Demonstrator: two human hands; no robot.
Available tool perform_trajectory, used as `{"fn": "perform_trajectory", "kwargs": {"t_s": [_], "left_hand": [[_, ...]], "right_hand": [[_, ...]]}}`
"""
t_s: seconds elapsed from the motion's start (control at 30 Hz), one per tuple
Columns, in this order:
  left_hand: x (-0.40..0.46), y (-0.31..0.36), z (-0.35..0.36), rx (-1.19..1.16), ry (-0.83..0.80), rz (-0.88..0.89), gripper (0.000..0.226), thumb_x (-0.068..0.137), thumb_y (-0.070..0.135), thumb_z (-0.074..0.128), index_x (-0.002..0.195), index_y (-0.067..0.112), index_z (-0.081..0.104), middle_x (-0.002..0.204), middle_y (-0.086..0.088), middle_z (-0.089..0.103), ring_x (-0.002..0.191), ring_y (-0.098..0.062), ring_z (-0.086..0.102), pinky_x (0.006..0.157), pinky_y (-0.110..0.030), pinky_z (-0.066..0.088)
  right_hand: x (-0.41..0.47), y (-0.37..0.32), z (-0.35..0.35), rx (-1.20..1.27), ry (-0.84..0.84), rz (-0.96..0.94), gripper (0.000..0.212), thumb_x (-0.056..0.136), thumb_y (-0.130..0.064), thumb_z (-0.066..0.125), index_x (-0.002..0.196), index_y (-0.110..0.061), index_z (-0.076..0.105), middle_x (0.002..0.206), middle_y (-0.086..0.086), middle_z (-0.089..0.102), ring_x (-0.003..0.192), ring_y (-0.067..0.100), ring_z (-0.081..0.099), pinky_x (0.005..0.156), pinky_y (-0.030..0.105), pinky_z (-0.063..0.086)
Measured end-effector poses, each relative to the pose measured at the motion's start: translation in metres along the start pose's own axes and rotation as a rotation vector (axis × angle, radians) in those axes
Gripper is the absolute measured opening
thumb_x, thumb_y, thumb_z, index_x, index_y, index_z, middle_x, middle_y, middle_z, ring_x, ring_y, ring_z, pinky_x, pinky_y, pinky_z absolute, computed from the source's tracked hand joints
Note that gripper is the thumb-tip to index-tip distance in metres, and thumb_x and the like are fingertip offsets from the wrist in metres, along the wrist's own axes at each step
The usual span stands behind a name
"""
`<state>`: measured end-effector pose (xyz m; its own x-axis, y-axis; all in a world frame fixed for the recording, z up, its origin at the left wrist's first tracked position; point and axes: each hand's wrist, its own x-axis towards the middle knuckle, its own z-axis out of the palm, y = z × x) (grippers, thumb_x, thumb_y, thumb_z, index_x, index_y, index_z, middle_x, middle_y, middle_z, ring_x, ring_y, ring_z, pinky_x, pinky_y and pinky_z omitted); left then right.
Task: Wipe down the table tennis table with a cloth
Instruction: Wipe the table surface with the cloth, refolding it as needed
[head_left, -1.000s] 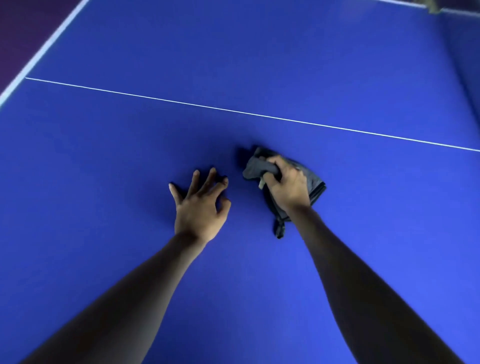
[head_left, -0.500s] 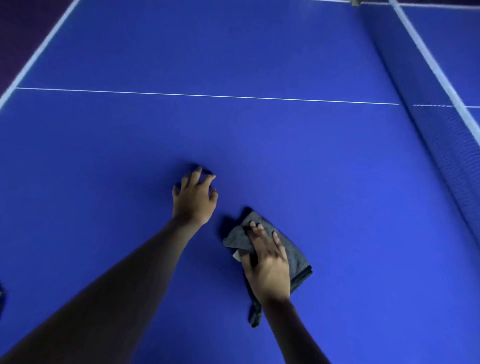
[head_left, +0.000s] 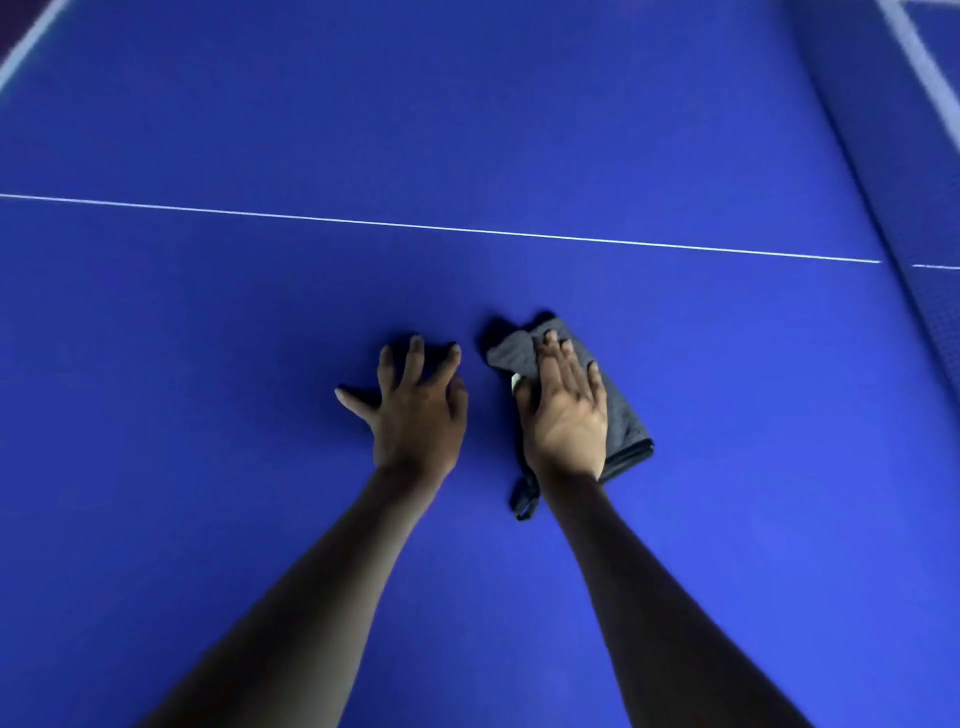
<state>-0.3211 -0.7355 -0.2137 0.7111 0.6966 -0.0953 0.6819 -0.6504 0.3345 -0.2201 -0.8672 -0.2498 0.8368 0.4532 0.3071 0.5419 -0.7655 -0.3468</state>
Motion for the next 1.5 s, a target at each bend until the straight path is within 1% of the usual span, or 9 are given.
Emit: {"fn": "perform_trajectory", "kwargs": {"t_s": [0.13, 0.27, 0.43, 0.63, 0.8, 0.93, 1.13, 1.3, 1.5], "left_hand": [[0.004, 0.001, 0.008, 0.064, 0.044, 0.021, 0.047, 0.099, 0.035, 0.039, 0.144, 0.042, 0.052, 0.158, 0.003, 0.04, 0.148, -0.035, 0.027, 0.099, -0.089, 0.013], [0.006, 0.0, 0.01, 0.11, 0.078, 0.067, 0.05, 0.093, 0.04, 0.039, 0.139, 0.039, 0.059, 0.151, 0.001, 0.05, 0.143, -0.036, 0.039, 0.097, -0.088, 0.021], [0.012, -0.005, 0.013, 0.128, 0.093, 0.055, 0.049, 0.092, 0.041, 0.043, 0.138, 0.04, 0.059, 0.151, 0.003, 0.051, 0.142, -0.034, 0.039, 0.098, -0.088, 0.018], [0.015, 0.004, 0.001, 0.051, 0.069, -0.022, 0.051, 0.089, 0.059, 0.034, 0.132, 0.045, 0.058, 0.148, 0.013, 0.045, 0.142, -0.026, 0.032, 0.1, -0.086, 0.014], [0.009, 0.009, -0.008, 0.044, -0.052, -0.057, 0.044, 0.1, 0.05, 0.037, 0.143, 0.044, 0.048, 0.153, 0.01, 0.037, 0.142, -0.027, 0.028, 0.11, -0.073, 0.016], [-0.043, 0.039, -0.012, 0.03, -0.08, -0.074, 0.043, 0.104, 0.045, 0.04, 0.145, 0.034, 0.048, 0.153, 0.002, 0.035, 0.138, -0.031, 0.032, 0.109, -0.06, 0.031], [-0.138, 0.056, 0.003, 0.095, -0.158, 0.04, 0.052, 0.104, 0.045, 0.042, 0.154, 0.037, 0.035, 0.165, 0.002, 0.021, 0.148, -0.03, 0.021, 0.113, -0.063, 0.027], [-0.127, 0.048, 0.013, 0.117, -0.082, 0.047, 0.053, 0.105, 0.043, 0.038, 0.157, 0.033, 0.031, 0.167, 0.003, 0.022, 0.154, -0.024, 0.017, 0.114, -0.068, 0.023], [-0.098, 0.073, 0.036, 0.111, -0.04, -0.012, 0.051, 0.107, 0.046, 0.03, 0.158, 0.04, 0.028, 0.168, 0.006, 0.021, 0.154, -0.024, 0.018, 0.105, -0.083, 0.016]], "right_hand": [[0.088, 0.004, 0.028, 0.002, -0.002, 0.023, 0.058, 0.1, -0.042, 0.037, 0.144, -0.009, 0.058, 0.152, 0.006, 0.056, 0.145, 0.02, 0.049, 0.124, 0.047, 0.031], [0.16, 0.006, 0.044, 0.009, -0.085, 0.043, 0.058, 0.102, -0.038, 0.046, 0.151, -0.009, 0.049, 0.157, 0.008, 0.05, 0.15, 0.02, 0.041, 0.128, 0.043, 0.021], [0.181, 0.008, 0.052, 0.019, -0.114, 0.041, 0.058, 0.103, -0.03, 0.051, 0.156, -0.011, 0.042, 0.163, 0.006, 0.042, 0.155, 0.018, 0.032, 0.13, 0.038, 0.013], [0.129, 0.018, 0.033, 0.015, -0.122, 0.032, 0.056, 0.104, -0.032, 0.048, 0.157, -0.014, 0.041, 0.165, 0.001, 0.04, 0.155, 0.014, 0.029, 0.13, 0.037, 0.011], [0.031, 0.031, 0.0, 0.005, -0.075, 0.037, 0.055, 0.099, -0.033, 0.041, 0.15, -0.013, 0.051, 0.16, 0.003, 0.048, 0.151, 0.017, 0.039, 0.128, 0.042, 0.021], [-0.058, 0.031, -0.036, 0.034, -0.08, 0.048, 0.055, 0.1, -0.035, 0.035, 0.147, -0.013, 0.054, 0.157, 0.003, 0.051, 0.148, 0.017, 0.044, 0.126, 0.044, 0.026], [-0.193, 0.049, -0.095, -0.029, -0.087, 0.032, 0.052, 0.106, -0.036, 0.037, 0.151, -0.014, 0.053, 0.16, -0.001, 0.047, 0.149, 0.013, 0.042, 0.123, 0.045, 0.032], [-0.183, 0.049, -0.096, -0.058, -0.123, 0.067, 0.055, 0.106, -0.046, 0.033, 0.147, -0.017, 0.054, 0.16, -0.001, 0.048, 0.151, 0.015, 0.039, 0.125, 0.046, 0.026], [-0.075, 0.075, -0.061, -0.063, -0.034, 0.079, 0.049, 0.1, -0.038, 0.049, 0.142, -0.014, 0.055, 0.156, 0.004, 0.052, 0.147, 0.02, 0.044, 0.123, 0.05, 0.029]]}}
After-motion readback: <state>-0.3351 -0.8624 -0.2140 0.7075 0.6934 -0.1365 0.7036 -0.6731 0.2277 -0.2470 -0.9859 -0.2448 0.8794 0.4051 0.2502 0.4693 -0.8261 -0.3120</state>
